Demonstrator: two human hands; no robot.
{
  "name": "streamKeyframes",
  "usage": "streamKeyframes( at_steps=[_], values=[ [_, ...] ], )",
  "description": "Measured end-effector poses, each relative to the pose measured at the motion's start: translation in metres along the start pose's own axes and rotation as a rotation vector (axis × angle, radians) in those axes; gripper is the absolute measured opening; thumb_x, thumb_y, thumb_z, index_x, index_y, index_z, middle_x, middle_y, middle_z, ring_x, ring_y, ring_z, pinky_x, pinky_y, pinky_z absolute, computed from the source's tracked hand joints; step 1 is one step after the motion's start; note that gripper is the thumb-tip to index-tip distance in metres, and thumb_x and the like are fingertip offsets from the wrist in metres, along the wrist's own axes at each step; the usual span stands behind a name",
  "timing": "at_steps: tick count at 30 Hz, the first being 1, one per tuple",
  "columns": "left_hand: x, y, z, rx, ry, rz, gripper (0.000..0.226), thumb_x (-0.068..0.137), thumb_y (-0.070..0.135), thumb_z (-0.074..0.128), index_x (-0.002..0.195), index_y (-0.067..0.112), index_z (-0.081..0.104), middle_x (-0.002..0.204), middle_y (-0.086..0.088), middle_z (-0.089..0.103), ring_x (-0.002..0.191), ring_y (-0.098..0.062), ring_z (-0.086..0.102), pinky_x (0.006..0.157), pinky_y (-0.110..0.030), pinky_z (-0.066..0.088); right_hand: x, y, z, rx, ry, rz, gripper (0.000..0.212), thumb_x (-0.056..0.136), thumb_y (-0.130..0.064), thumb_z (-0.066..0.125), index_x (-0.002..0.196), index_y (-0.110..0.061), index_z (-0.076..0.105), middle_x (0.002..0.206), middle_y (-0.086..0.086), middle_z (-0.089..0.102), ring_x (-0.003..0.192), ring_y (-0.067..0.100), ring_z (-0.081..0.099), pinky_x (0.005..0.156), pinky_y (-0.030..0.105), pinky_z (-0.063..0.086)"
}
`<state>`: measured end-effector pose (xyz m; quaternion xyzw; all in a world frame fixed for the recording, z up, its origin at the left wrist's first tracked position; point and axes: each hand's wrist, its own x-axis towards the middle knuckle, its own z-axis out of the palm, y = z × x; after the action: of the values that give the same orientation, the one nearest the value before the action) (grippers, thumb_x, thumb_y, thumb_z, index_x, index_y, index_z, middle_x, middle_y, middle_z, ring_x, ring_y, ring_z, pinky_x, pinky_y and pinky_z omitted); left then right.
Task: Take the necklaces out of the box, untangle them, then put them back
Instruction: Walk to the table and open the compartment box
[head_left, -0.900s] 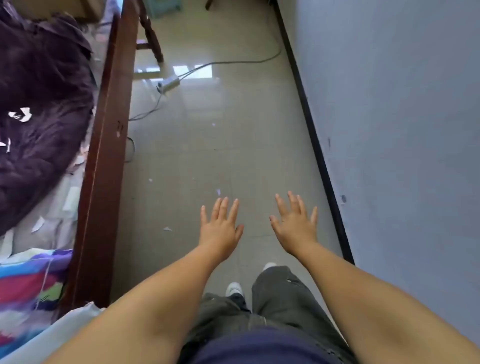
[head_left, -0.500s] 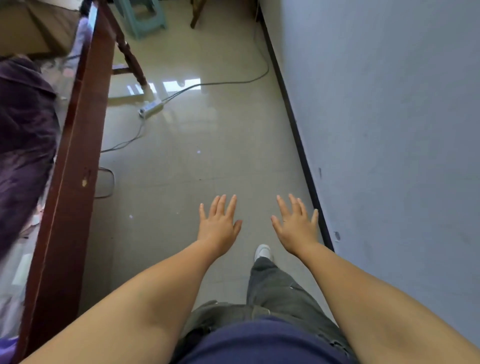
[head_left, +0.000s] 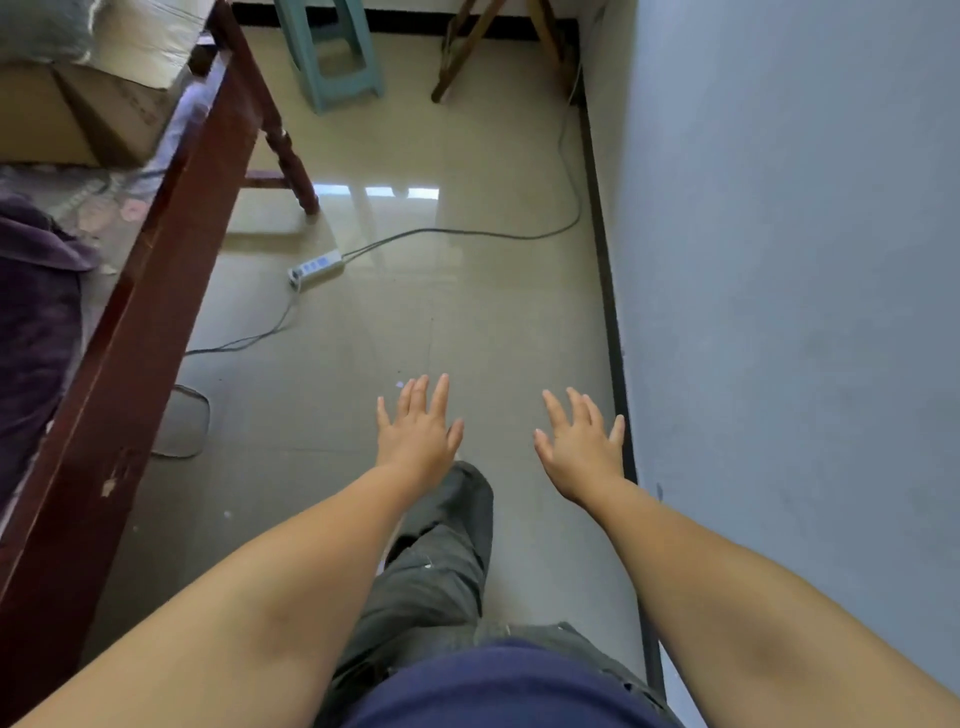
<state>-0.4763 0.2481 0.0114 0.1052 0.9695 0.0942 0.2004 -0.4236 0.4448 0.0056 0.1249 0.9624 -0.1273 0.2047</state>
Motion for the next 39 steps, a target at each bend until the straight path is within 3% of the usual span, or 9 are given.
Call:
streamKeyframes(
  at_steps=[9, 17, 25, 33, 39],
  values=[
    [0.197, -0.011, -0.101, 0.095, -0.039, 0.020, 0.060, 0.098, 0.044, 0.025, 0.148, 0.024, -0.002, 0.159, -0.007, 0.005, 0.146, -0.022, -0.001, 0.116, -0.053, -0.001, 0.175, -0.032, -0.114, 0.070, 0.008, 0.081, 0.054, 0.100, -0.039, 0.026, 0.150, -0.029, 0.007, 0.160, 0.006, 0.005, 0.147, 0.023, 0.002, 0.115, 0.058, 0.002],
    [0.390, 0.063, -0.149, 0.082, -0.040, 0.146, 0.060, 0.098, 0.045, 0.025, 0.148, 0.024, -0.001, 0.159, -0.005, 0.006, 0.146, -0.022, -0.001, 0.115, -0.052, -0.002, 0.348, -0.001, -0.198, 0.055, -0.011, 0.095, 0.056, 0.100, -0.039, 0.025, 0.150, -0.029, 0.003, 0.160, 0.006, 0.001, 0.147, 0.023, -0.001, 0.115, 0.059, 0.000],
    [0.562, 0.122, -0.217, 0.027, -0.050, 0.028, 0.059, 0.098, 0.045, 0.025, 0.148, 0.024, 0.001, 0.159, -0.005, 0.007, 0.146, -0.022, 0.001, 0.117, -0.053, 0.002, 0.539, 0.048, -0.304, 0.000, -0.039, 0.045, 0.055, 0.099, -0.039, 0.026, 0.150, -0.030, 0.008, 0.160, 0.005, 0.004, 0.146, 0.023, 0.000, 0.113, 0.059, 0.000],
    [0.742, 0.130, -0.275, 0.008, -0.033, -0.006, 0.060, 0.098, 0.046, 0.026, 0.148, 0.024, 0.001, 0.159, -0.005, 0.008, 0.146, -0.022, 0.002, 0.116, -0.052, 0.001, 0.732, 0.024, -0.375, -0.020, -0.043, -0.046, 0.054, 0.098, -0.039, 0.028, 0.149, -0.031, 0.010, 0.160, 0.005, 0.005, 0.147, 0.023, 0.000, 0.114, 0.059, 0.000],
    [0.898, 0.124, -0.345, 0.070, -0.021, 0.054, 0.060, 0.097, 0.047, 0.025, 0.148, 0.024, 0.002, 0.159, -0.005, 0.009, 0.146, -0.022, 0.003, 0.116, -0.052, 0.002, 0.872, 0.001, -0.450, 0.010, 0.002, 0.033, 0.054, 0.098, -0.039, 0.029, 0.149, -0.031, 0.011, 0.160, 0.004, 0.006, 0.146, 0.022, 0.002, 0.114, 0.058, 0.001]
  ],
)
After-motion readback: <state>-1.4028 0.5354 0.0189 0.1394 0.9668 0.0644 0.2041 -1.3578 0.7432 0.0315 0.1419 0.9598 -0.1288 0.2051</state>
